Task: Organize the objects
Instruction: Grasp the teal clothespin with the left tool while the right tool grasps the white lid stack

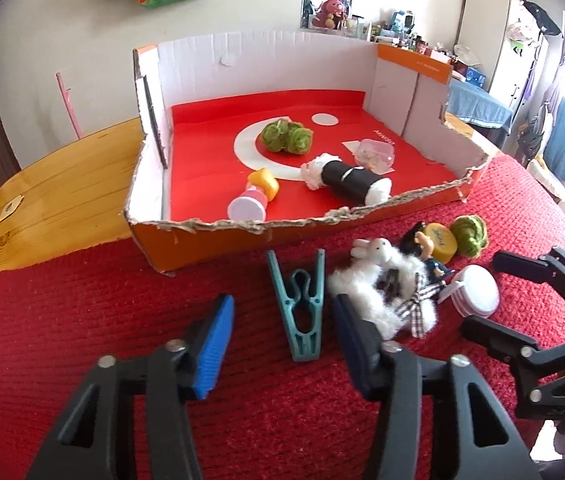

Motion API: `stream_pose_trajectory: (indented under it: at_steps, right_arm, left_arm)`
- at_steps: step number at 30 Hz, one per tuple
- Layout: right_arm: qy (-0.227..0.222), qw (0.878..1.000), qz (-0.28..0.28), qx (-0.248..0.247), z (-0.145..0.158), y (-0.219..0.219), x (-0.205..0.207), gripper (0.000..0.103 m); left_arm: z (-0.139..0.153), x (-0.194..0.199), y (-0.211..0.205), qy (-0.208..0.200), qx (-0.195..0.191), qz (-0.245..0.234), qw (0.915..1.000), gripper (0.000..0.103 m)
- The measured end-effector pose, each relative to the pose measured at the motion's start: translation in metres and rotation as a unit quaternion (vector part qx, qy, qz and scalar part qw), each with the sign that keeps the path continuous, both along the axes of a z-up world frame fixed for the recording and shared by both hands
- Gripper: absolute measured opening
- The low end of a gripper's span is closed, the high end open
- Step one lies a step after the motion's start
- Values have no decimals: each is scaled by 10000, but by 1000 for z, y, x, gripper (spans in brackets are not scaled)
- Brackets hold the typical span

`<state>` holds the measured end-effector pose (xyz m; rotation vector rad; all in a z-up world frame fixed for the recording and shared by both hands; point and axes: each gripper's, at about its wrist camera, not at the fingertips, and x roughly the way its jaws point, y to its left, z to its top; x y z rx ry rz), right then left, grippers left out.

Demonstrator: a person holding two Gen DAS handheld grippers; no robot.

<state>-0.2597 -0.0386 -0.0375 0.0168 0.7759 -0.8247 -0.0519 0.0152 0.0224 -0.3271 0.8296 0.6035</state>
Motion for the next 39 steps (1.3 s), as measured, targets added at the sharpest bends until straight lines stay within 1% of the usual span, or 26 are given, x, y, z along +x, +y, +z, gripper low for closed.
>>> stream_pose_trajectory:
  at_steps: [1, 2, 3, 4, 6, 7, 8, 14, 22, 39]
  right_arm:
    - [-15, 10000, -6, 1, 0, 0, 0, 71]
    - [-17, 10000, -9, -15, 0, 0, 0, 68]
    - [-15, 10000, 3, -18, 0, 1, 0, 64]
    - [-21, 10000, 11, -29, 0, 1, 0, 61]
    - [-42, 10000, 27, -53, 0, 2, 0, 45]
    - [-84, 9999, 60, -42, 0, 2, -1, 40]
    - [-125, 9999, 63, -29, 0, 2, -1, 39]
    - [-280, 9996, 95, -44, 4, 6, -4, 39]
    - [-380, 9991, 113, -120, 11, 12, -6, 39]
    - [-702, 9960, 279, -484, 56, 23, -2, 39]
  left_arm:
    - [0, 0, 0, -36, -25, -48, 10000, 37]
    - [1, 0, 0, -91, -80, -76, 9999, 32]
    - [1, -1, 0, -119, -113, -88, 9998, 26]
    - [1, -1, 0, -151, -159, -120, 9997, 23]
    - [1, -2, -1, -199, -193, -130, 9995, 23]
    - [1, -2, -1, -205, -183, -154, 9995, 23]
    - [1, -2, -2, -223, -183, -157, 9995, 23]
    - [4, -7, -5, -329, -267, -191, 9989, 23]
    - [10, -9, -13, -383, -197, -278, 9987, 23]
    - [60, -26, -23, -855, 130, -537, 9948, 23]
